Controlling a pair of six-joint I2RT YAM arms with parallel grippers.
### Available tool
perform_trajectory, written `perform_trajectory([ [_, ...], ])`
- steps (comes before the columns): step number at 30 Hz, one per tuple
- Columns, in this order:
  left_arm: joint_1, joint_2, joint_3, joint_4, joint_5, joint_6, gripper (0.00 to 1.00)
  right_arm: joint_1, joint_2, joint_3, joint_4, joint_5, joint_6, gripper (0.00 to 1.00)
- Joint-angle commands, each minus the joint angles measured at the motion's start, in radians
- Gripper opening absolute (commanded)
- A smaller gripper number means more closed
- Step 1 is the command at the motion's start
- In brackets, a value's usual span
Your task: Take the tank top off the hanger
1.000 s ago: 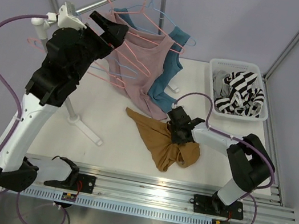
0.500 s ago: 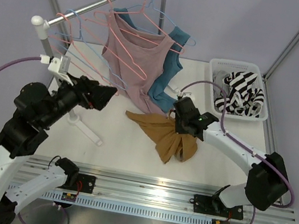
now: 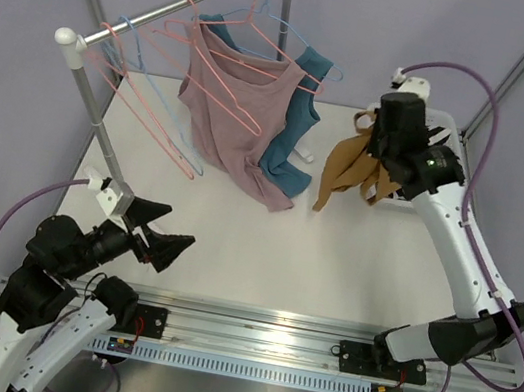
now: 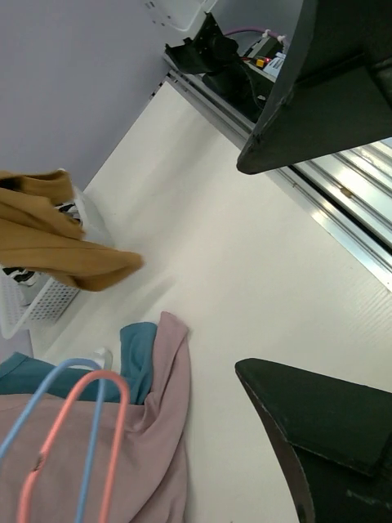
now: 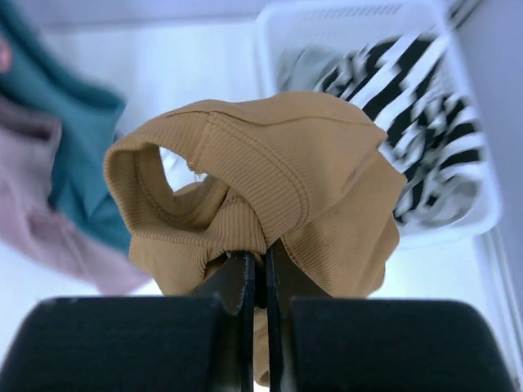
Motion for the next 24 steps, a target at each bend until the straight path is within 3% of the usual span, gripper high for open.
perform_trajectory([
  [1, 0.002, -0.065, -0.026, 0.070, 0.035, 0.018, 0.99, -0.072, 0.035, 0.181, -0.017, 0.078, -0.087, 0.00],
  [7, 0.002, -0.088, -0.027, 0.050, -0.080, 0.011, 0.99, -0.218, 0.169, 0.408, -0.017, 0.130, -0.163, 0.00],
  [16, 0.002, -0.116, -0.032, 0.036, -0.149, -0.003, 0.99, -0.362, 0.370, 0.541, 0.071, 0.054, -0.256, 0.00],
  [24, 0.002, -0.114, -0.033, 0.034, -0.154, -0.005, 0.99, -0.447, 0.523, 0.395, 0.130, -0.227, -0.132, 0.00],
])
